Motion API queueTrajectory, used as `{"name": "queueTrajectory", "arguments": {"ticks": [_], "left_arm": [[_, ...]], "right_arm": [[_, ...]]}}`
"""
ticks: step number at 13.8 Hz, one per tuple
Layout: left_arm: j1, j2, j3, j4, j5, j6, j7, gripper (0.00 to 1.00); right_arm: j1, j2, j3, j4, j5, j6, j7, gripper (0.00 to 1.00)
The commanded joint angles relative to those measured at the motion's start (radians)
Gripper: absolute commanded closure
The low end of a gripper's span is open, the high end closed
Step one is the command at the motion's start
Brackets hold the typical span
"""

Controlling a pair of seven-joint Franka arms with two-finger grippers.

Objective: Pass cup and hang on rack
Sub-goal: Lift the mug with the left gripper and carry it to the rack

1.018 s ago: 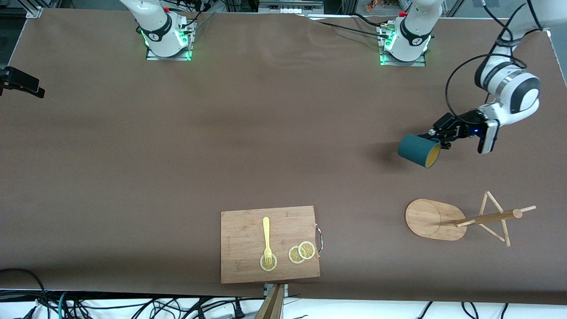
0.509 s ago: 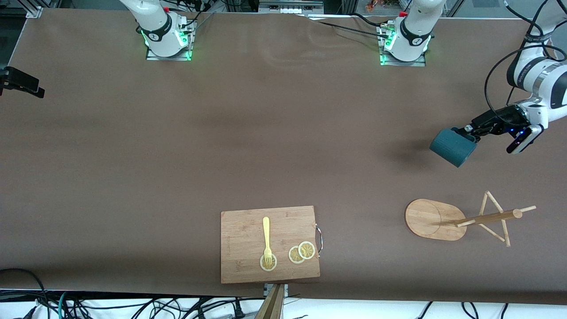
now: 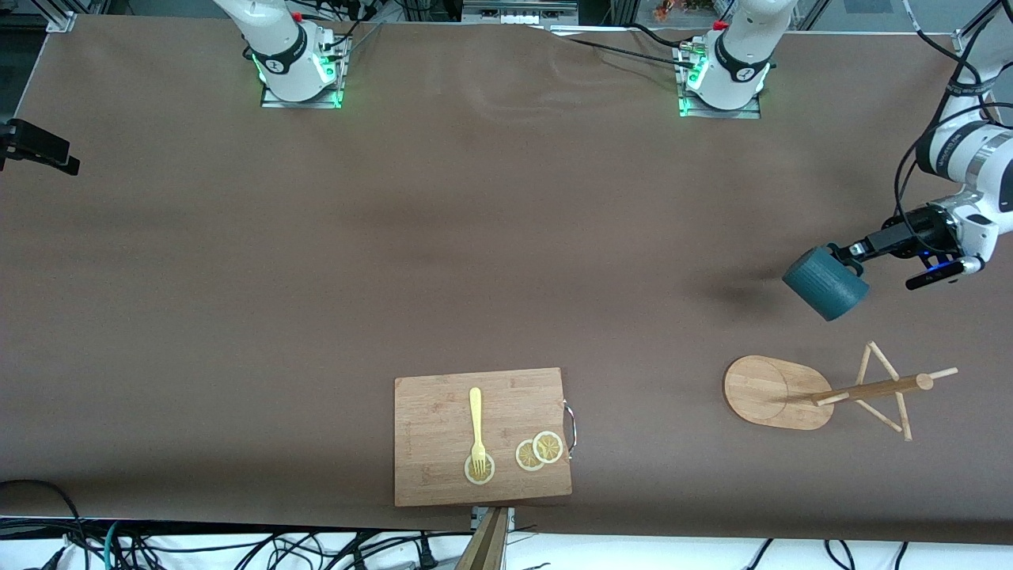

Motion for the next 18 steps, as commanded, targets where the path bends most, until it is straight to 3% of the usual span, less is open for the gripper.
{"name": "queueTrajectory", "arguments": {"ticks": [1, 12, 18], "left_arm": [[0.016, 0.041, -0.015, 0.069, 0.003, -0.027, -0.081, 1.00], [0.002, 0.156, -0.015, 0.270, -0.052, -0.018, -0.325, 1.00], [-0.013, 0.240, -0.015, 0.358, -0.064, 0.008, -0.337, 1.00]], "right_arm": [[-0.010, -0.009, 0.003, -0.004, 0.016, 0.004, -0.011, 0.00], [-0.010, -0.009, 0.003, -0.004, 0.016, 0.005, -0.011, 0.00], [-0.010, -0.009, 0.003, -0.004, 0.016, 0.005, -0.010, 0.00]]}}
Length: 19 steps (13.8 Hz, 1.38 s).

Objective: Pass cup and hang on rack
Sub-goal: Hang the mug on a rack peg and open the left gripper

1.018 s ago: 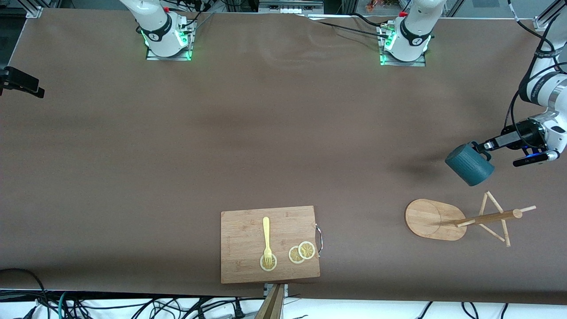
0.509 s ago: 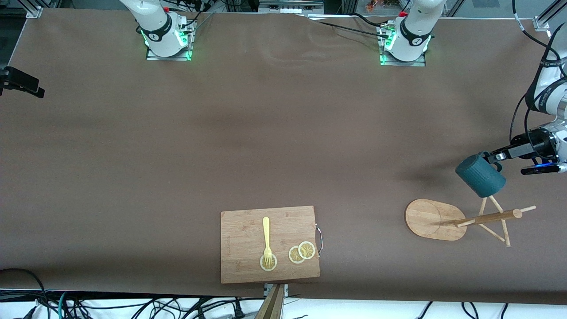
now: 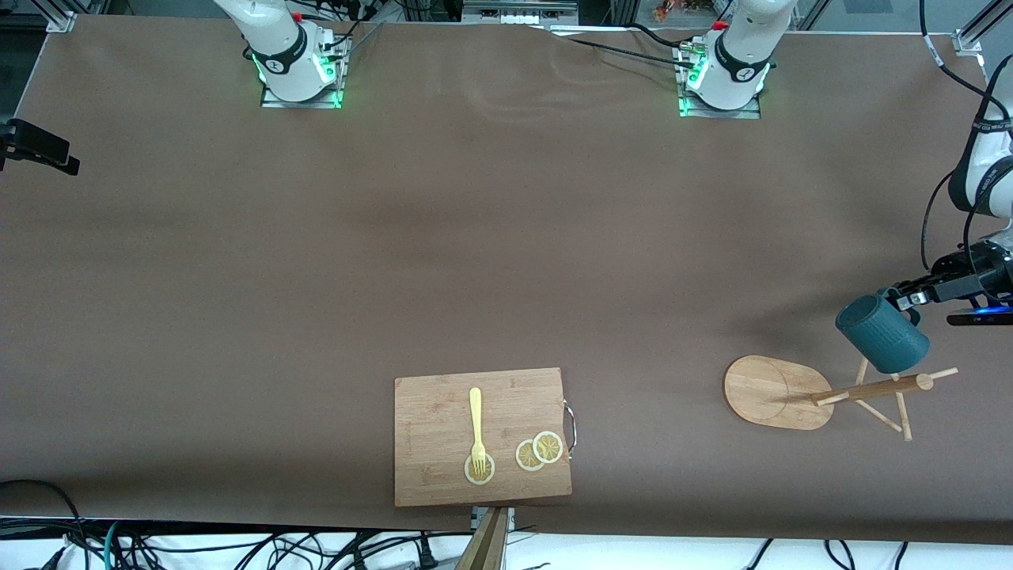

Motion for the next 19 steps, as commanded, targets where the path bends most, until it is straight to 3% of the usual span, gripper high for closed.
{"name": "queueTrajectory", "arguments": {"ticks": [1, 12, 14, 15, 16, 19], "left_arm": [[-0.010, 0.055, -0.008, 0.059, -0.020, 0.004, -0.015, 1.00], [-0.013, 0.145, -0.001, 0.136, -0.014, 0.016, -0.019, 1.00], [-0.013, 0.162, -0.001, 0.150, -0.014, 0.016, -0.020, 0.75], [-0.013, 0.165, -0.001, 0.153, -0.016, 0.016, -0.020, 0.46], [-0.013, 0.165, -0.001, 0.154, -0.017, 0.019, -0.020, 0.00], [-0.012, 0.159, 0.003, 0.209, -0.005, 0.027, -0.099, 0.00]], "right_arm": [[-0.012, -0.009, 0.003, -0.004, 0.016, 0.005, -0.010, 0.00], [-0.010, -0.009, 0.003, 0.014, 0.010, 0.010, 0.004, 0.00], [-0.012, -0.009, 0.003, 0.014, 0.009, 0.010, 0.005, 0.00], [-0.012, -0.009, 0.001, 0.016, 0.010, 0.010, 0.005, 0.00], [-0.012, -0.009, 0.001, 0.016, 0.010, 0.010, 0.005, 0.00], [-0.012, -0.009, 0.003, 0.016, 0.009, 0.010, 0.004, 0.00]]}}
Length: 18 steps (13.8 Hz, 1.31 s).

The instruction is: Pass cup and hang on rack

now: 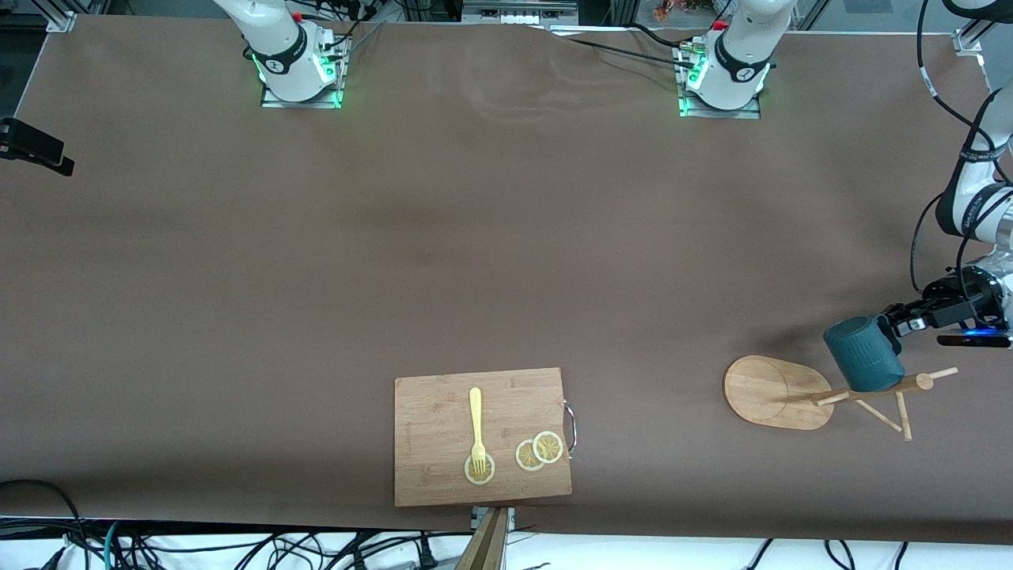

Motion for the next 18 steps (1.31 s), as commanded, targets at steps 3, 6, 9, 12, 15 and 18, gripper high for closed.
{"name": "queueTrajectory", "arguments": {"ticks": [3, 6, 9, 12, 15, 18], "left_arm": [[0.004, 0.004, 0.005, 0.156, 0.133, -0.002, -0.104, 0.00], [0.014, -0.019, 0.005, 0.221, 0.295, -0.008, -0.104, 0.00], [0.019, -0.069, 0.004, 0.278, 0.441, -0.042, -0.107, 0.00], [0.008, -0.190, -0.008, 0.289, 0.628, -0.045, -0.108, 0.00], [-0.047, -0.331, -0.016, 0.282, 0.853, -0.062, -0.110, 0.00], [-0.148, -0.460, -0.019, 0.272, 1.036, -0.092, -0.215, 0.00]], "right_arm": [[-0.011, -0.006, 0.006, 0.013, 0.007, -0.002, 0.000, 0.00], [-0.011, -0.005, 0.005, 0.013, 0.006, -0.002, 0.000, 0.00], [-0.011, -0.005, 0.005, 0.013, 0.006, -0.002, 0.000, 0.00], [-0.011, -0.006, 0.005, 0.013, 0.006, -0.002, 0.000, 0.00], [-0.011, -0.005, 0.005, 0.013, 0.006, -0.002, 0.000, 0.00], [-0.011, -0.005, 0.005, 0.013, 0.004, -0.002, 0.000, 0.00]]}}
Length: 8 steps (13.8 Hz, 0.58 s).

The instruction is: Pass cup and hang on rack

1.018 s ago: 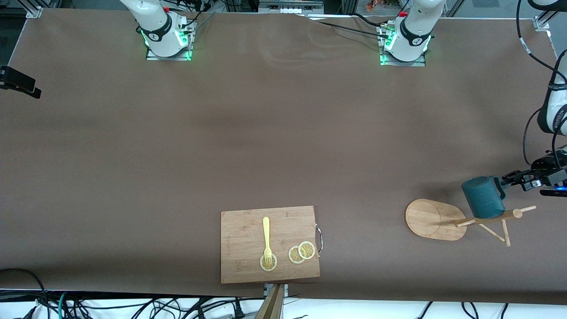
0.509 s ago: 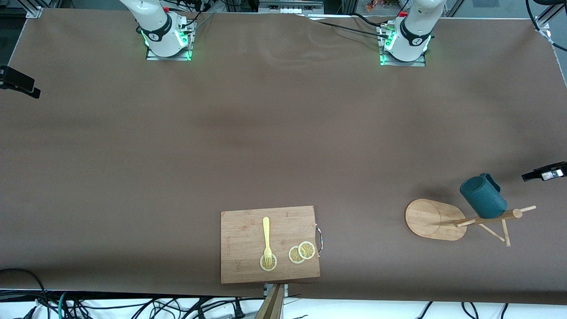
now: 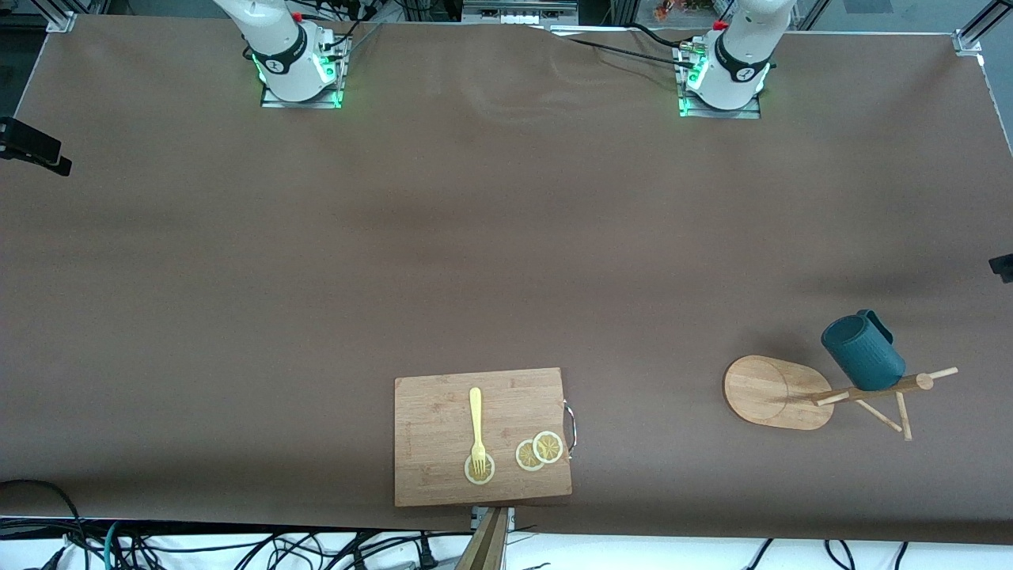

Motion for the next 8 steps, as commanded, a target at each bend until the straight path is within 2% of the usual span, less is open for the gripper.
{"name": "queueTrajectory", "arguments": {"ticks": [1, 5, 8], "left_arm": [[-0.109, -0.134, 0.010, -0.047, 0.151, -0.027, -0.118, 0.00], [-0.251, -0.231, 0.007, -0.097, 0.291, -0.030, -0.273, 0.00], [-0.282, -0.241, -0.032, -0.103, 0.355, -0.027, -0.326, 0.00]], "right_arm": [[-0.011, -0.006, 0.006, 0.008, 0.004, -0.003, 0.000, 0.00], [-0.011, -0.004, 0.006, 0.008, 0.004, -0.003, 0.000, 0.00], [-0.011, -0.004, 0.006, 0.008, 0.004, -0.003, 0.000, 0.00]]}}
